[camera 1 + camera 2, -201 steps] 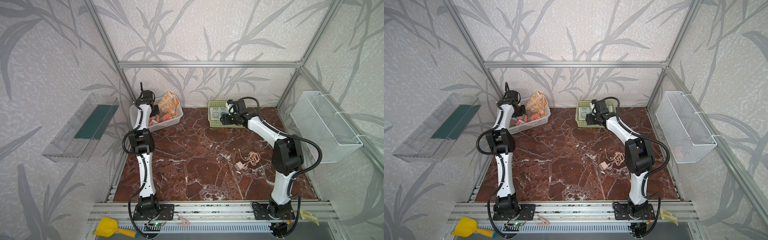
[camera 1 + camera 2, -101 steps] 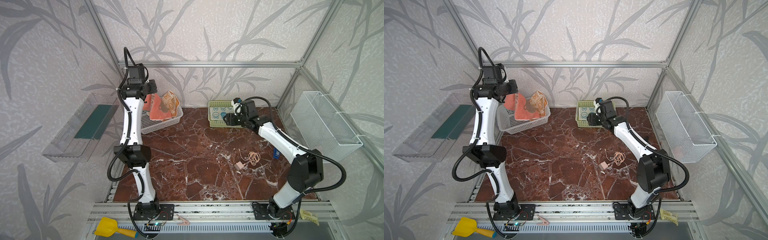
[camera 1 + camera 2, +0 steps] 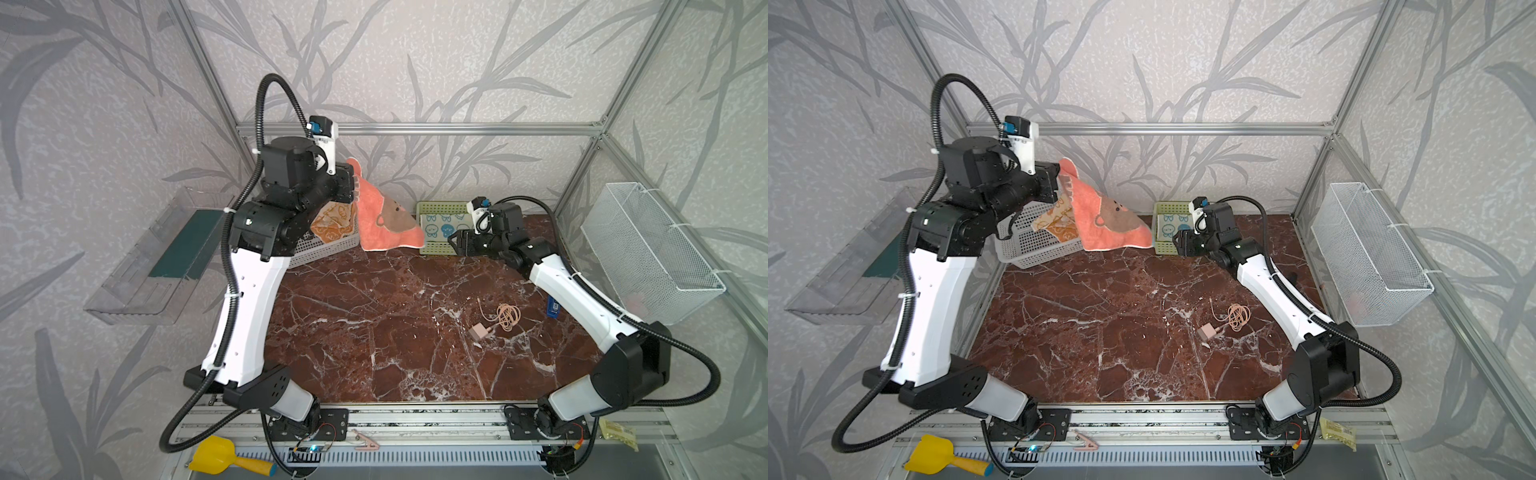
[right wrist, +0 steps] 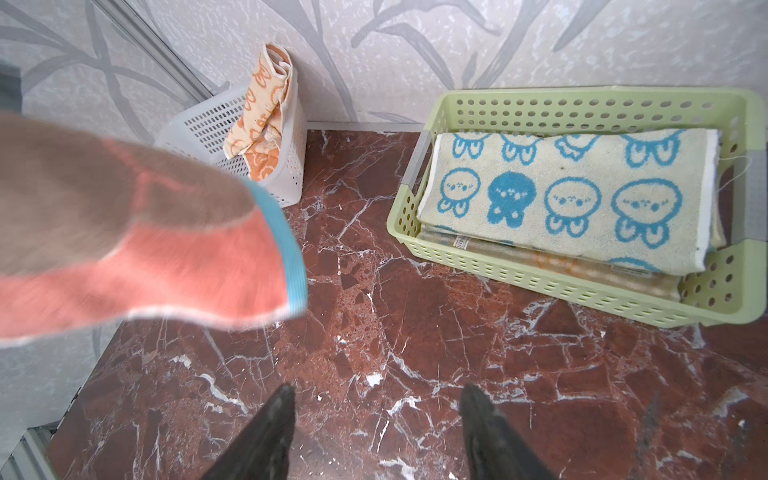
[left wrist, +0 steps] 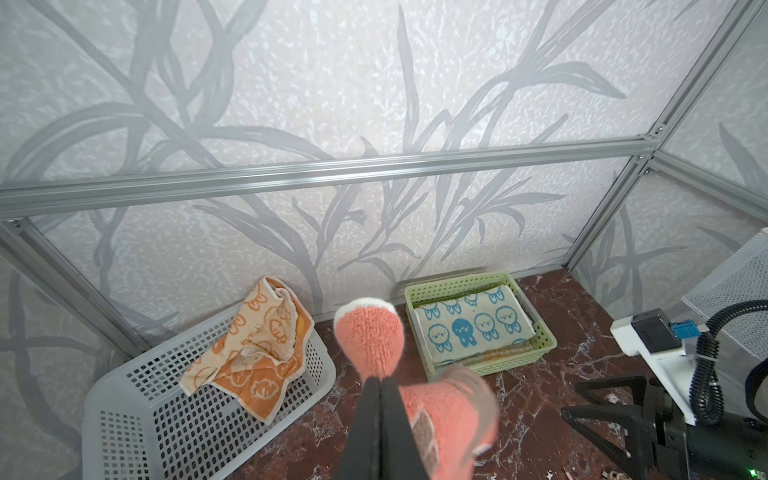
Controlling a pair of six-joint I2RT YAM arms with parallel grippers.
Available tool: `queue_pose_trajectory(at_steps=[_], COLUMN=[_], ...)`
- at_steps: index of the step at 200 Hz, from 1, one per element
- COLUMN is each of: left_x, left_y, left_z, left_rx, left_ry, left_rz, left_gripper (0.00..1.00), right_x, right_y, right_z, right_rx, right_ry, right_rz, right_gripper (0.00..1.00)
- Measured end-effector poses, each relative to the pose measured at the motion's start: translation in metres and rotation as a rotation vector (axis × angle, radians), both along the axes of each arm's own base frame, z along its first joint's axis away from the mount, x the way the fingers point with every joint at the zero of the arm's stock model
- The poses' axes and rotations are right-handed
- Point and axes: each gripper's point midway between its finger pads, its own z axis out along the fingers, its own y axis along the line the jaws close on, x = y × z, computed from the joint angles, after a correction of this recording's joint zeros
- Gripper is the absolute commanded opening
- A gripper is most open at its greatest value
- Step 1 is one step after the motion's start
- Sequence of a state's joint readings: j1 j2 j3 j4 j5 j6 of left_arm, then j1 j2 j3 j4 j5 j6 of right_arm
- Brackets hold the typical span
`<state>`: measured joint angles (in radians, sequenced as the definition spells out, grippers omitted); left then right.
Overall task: Fold and stack the towels
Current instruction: 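Pull the pink bear towel from the white basket with the left gripper, then move both grippers to the pink bear towel's corners on the table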
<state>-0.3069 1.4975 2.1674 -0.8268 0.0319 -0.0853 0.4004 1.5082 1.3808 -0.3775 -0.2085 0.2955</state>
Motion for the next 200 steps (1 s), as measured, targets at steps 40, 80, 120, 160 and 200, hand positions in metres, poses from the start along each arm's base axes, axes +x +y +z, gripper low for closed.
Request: queue_pose_trajectory(at_steps=[40, 80, 120, 160, 200], left_x=[0.013, 0.001, -0.025, -0.034, -0.039], left_y=[-0.001, 0.034, 0.014, -0.077, -0.117], left_z=[-0.097, -0.314, -0.366, -0.375, -0.441], left_rx=[-0.018, 0.038, 0.049, 0.103, 0.178], left_ry=[0.177, 0.668, 0.780, 0.736, 0.865], left_rz=[0.027, 0.184, 0.124, -0.171, -0.273], left_gripper=[0.42, 0.49, 0.40, 0.41, 0.39], right_x=[-0.017, -0.039, -0.069, -0.088, -0.097], right_y=[-0.007, -0.011, -0.017, -0.020, -0.014], right_z=[-0.006, -0.059, -0.121, -0.157, -0.190], right_rx=[-0.010, -0.047, -0.068, -0.092, -0.127], right_ry=[0.027, 0.173, 0.365, 0.483, 0.573], right_rz=[0.003, 0.018, 0.014, -0.006, -0.003], right_gripper=[0.64, 0.64, 0.63, 0.61, 0.56])
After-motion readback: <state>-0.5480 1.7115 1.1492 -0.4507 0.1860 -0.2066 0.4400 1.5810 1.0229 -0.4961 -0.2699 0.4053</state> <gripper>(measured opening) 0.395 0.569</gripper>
